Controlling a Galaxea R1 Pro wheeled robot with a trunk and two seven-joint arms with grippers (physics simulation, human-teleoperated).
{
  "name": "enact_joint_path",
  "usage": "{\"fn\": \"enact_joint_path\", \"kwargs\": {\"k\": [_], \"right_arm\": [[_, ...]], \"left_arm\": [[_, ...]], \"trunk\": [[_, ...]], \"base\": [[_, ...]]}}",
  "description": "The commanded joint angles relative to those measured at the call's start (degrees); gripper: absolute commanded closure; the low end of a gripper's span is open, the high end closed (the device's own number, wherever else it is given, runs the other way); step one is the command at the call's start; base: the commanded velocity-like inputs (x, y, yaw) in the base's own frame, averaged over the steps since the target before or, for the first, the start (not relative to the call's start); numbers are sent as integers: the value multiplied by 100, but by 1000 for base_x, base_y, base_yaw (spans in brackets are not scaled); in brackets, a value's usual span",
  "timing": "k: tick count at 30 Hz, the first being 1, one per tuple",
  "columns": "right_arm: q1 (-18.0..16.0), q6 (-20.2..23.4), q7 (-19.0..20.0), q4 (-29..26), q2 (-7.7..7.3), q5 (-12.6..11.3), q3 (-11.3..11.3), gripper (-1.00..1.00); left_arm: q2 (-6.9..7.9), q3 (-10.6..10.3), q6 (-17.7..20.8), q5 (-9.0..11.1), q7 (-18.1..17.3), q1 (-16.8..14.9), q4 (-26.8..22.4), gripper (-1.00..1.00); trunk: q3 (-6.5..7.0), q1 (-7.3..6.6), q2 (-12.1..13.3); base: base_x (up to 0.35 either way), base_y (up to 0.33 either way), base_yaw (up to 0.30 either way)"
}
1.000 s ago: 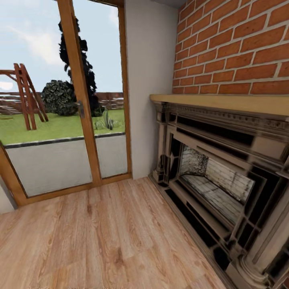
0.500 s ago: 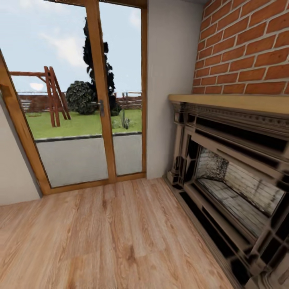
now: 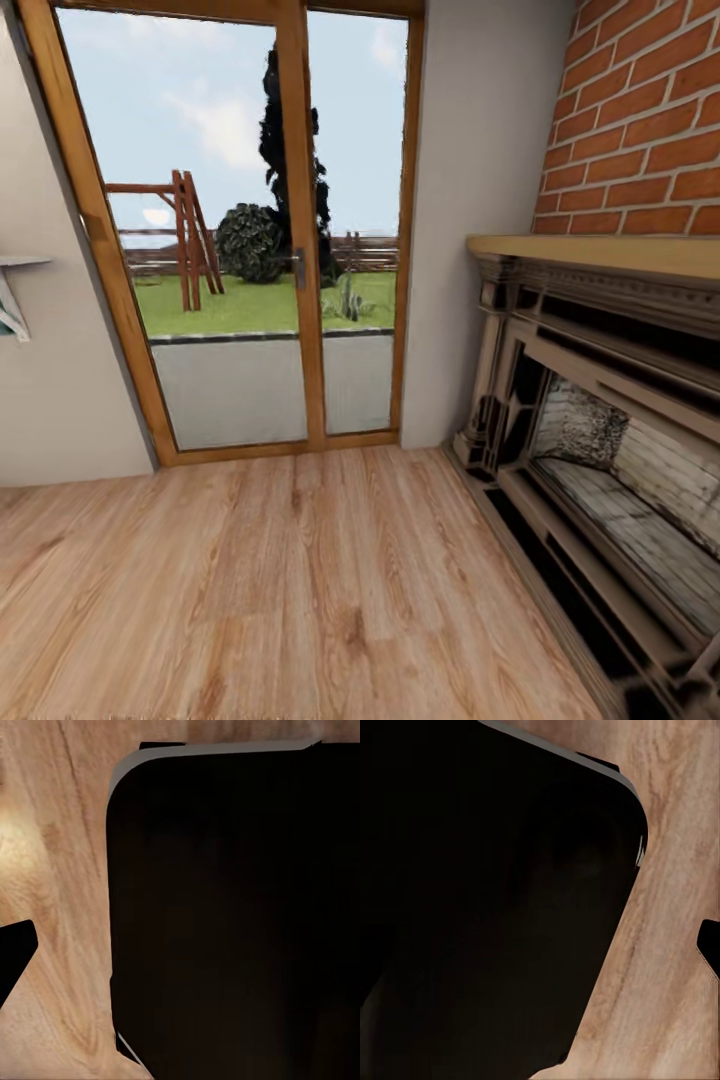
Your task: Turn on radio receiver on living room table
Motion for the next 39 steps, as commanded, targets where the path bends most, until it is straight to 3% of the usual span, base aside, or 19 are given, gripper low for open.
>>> {"fn": "enact_joint_path", "kwargs": {"k": [1,39], "right_arm": [[0,1,0,0,0,1,0,-100],[9,2,0,0,-2,-4,0,-100]], "left_arm": [[0,1,1,0,-1,0,0,-100],[-9,3,-2,0,-8,0,-6,-100]], "trunk": [[0,0,0],[0,0,0]], "base": [[0,0,272],[0,0,272]]}}
